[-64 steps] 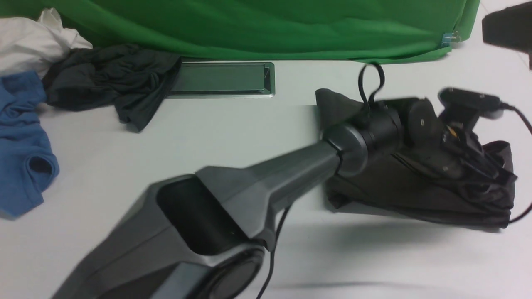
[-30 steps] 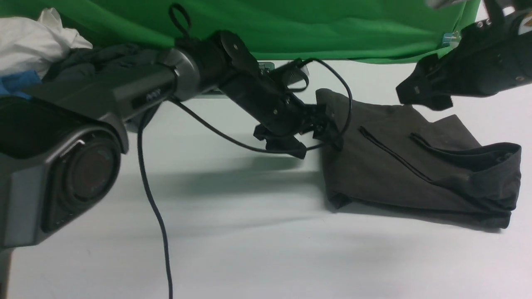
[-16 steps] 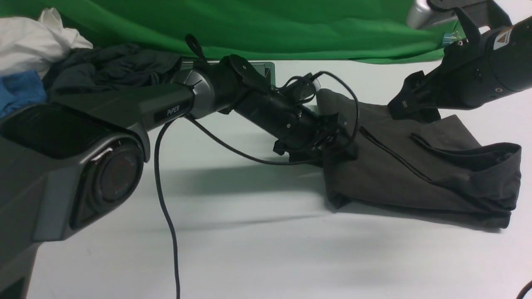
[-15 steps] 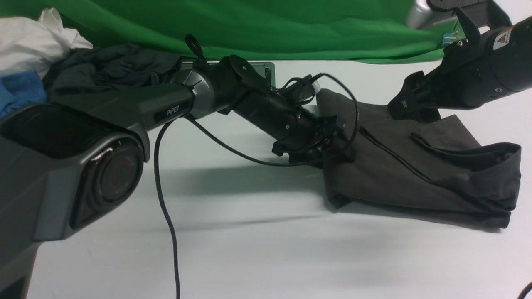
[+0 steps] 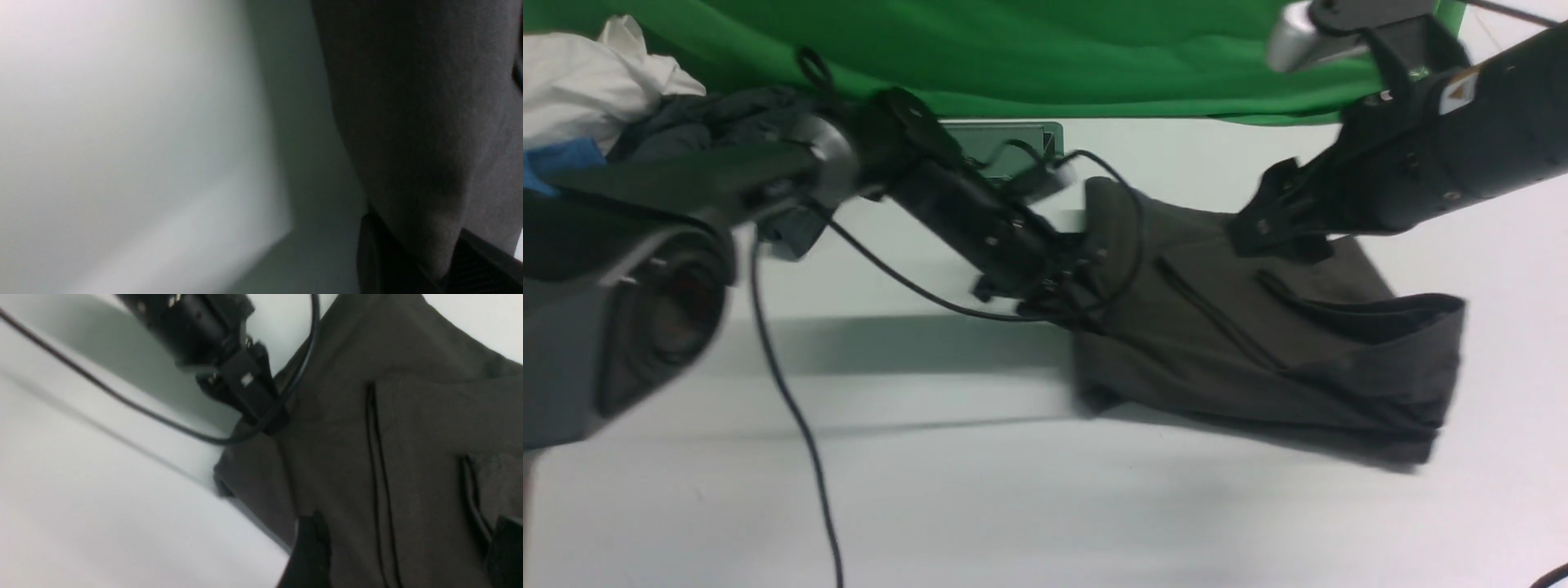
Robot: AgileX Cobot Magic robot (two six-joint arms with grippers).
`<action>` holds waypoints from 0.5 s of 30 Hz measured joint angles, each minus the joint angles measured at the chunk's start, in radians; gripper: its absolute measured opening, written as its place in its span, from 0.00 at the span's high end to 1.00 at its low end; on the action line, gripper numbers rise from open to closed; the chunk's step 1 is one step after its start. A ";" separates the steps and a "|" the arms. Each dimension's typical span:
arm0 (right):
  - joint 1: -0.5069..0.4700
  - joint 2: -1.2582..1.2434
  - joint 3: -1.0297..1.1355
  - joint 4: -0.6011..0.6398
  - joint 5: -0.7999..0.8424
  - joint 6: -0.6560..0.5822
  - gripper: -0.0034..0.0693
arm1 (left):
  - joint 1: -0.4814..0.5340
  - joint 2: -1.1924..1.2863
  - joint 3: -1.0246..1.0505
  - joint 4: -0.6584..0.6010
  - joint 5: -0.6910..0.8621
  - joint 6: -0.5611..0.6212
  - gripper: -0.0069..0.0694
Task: Fold a long-sleeved shirt on a white desktop.
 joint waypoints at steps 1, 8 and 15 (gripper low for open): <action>0.018 0.000 0.000 0.002 -0.011 0.007 0.24 | 0.020 -0.042 0.044 0.015 -0.008 0.002 0.80; 0.041 0.039 -0.085 0.007 0.038 0.040 0.24 | 0.125 -0.245 0.349 0.037 -0.097 0.069 0.80; 0.052 0.204 -0.223 0.113 0.041 -0.053 0.24 | 0.216 -0.313 0.588 0.045 -0.237 0.089 0.80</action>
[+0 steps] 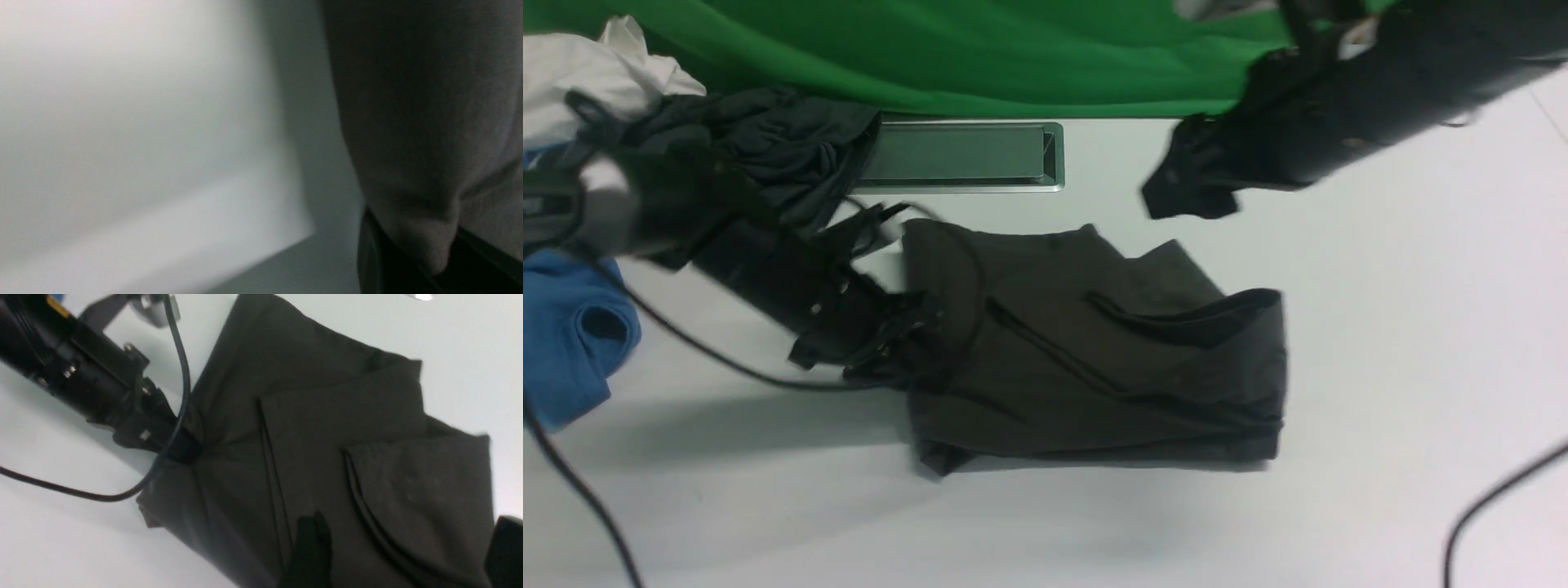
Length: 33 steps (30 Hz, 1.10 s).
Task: Fold a long-sleeved shirt on a white desktop.
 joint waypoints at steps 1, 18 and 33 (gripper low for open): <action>0.001 0.007 -0.003 0.008 -0.002 -0.007 0.24 | 0.002 -0.002 0.002 -0.001 -0.003 0.000 0.80; 0.139 0.389 -0.144 0.050 -0.216 -0.370 0.24 | 0.004 -0.014 0.015 -0.001 -0.046 0.015 0.80; 0.149 0.486 -0.146 0.046 -0.273 -0.395 0.46 | 0.004 -0.015 0.015 -0.002 -0.051 0.015 0.80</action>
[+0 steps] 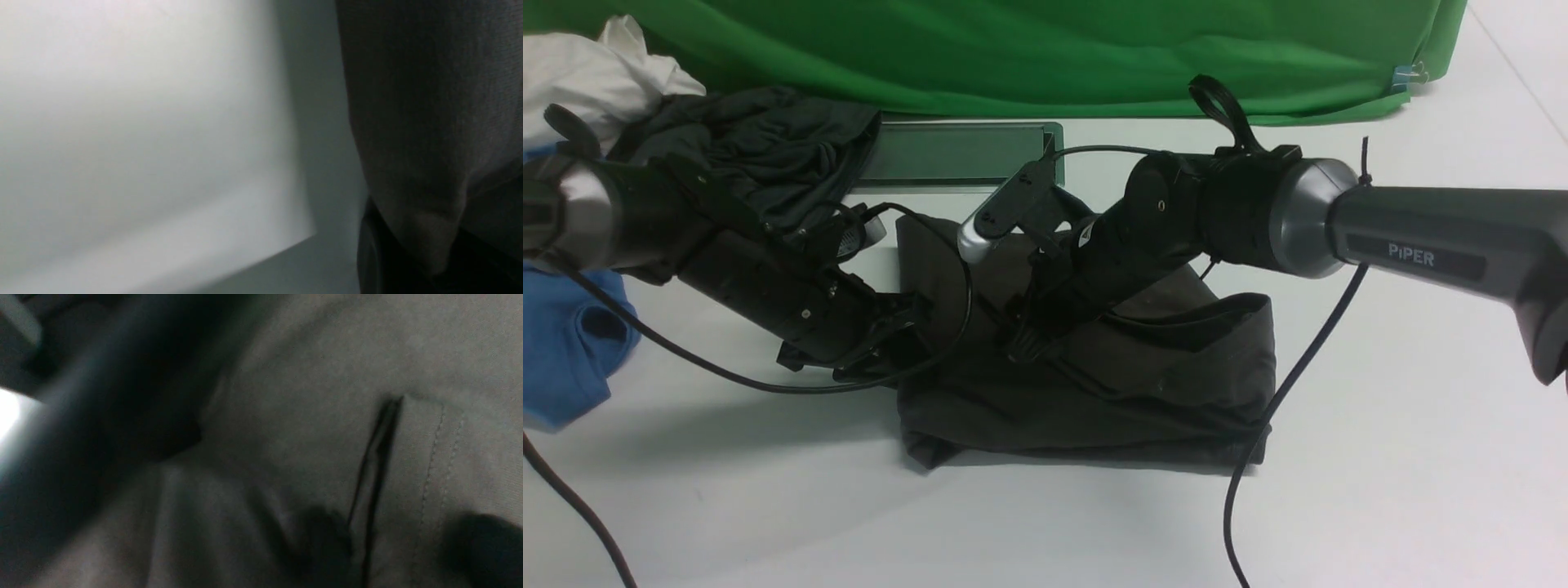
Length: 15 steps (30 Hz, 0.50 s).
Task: Fold a long-sleeved shirt on a white desktop.
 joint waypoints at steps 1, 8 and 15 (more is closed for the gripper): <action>0.000 0.000 0.000 0.000 0.000 0.000 0.54 | 0.000 0.000 0.000 0.001 0.000 0.000 0.80; -0.024 -0.002 0.000 -0.061 0.022 0.030 0.90 | 0.000 0.000 0.000 0.004 -0.003 0.000 0.80; -0.132 -0.067 0.000 -0.127 0.090 0.050 0.93 | 0.000 0.000 0.000 0.006 -0.004 0.000 0.80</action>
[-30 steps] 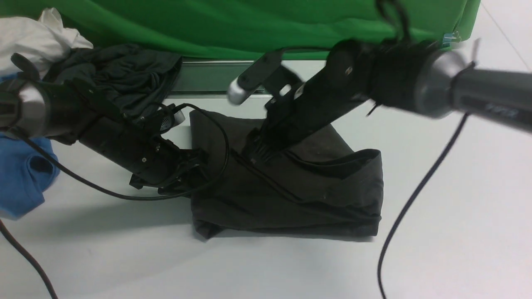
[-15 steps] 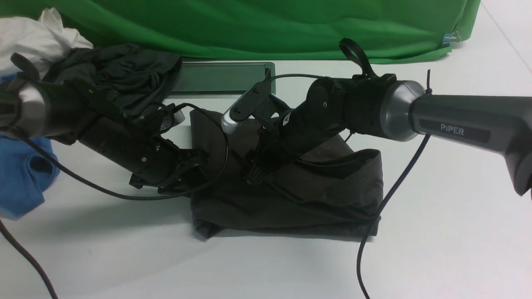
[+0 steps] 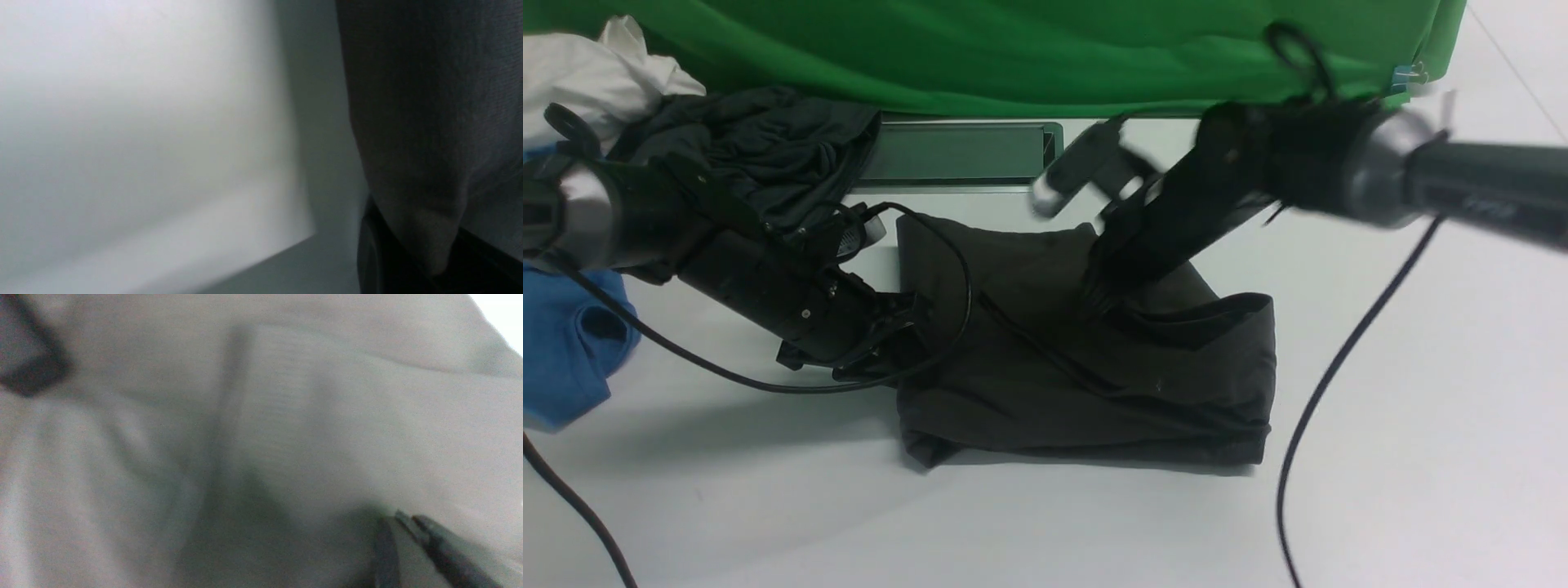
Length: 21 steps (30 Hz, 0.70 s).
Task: Fold a long-sleeved shirt on a white desktop.
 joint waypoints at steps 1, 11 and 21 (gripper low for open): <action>-0.033 -0.021 0.000 -0.027 0.011 0.001 0.93 | 0.000 0.000 0.000 0.000 0.000 0.000 0.80; -0.247 -0.043 -0.002 -0.089 0.068 0.126 0.92 | 0.000 0.000 0.000 0.001 0.000 0.001 0.80; -0.084 -0.055 -0.002 0.019 0.157 0.098 0.39 | 0.000 -0.001 0.000 0.004 -0.001 0.001 0.80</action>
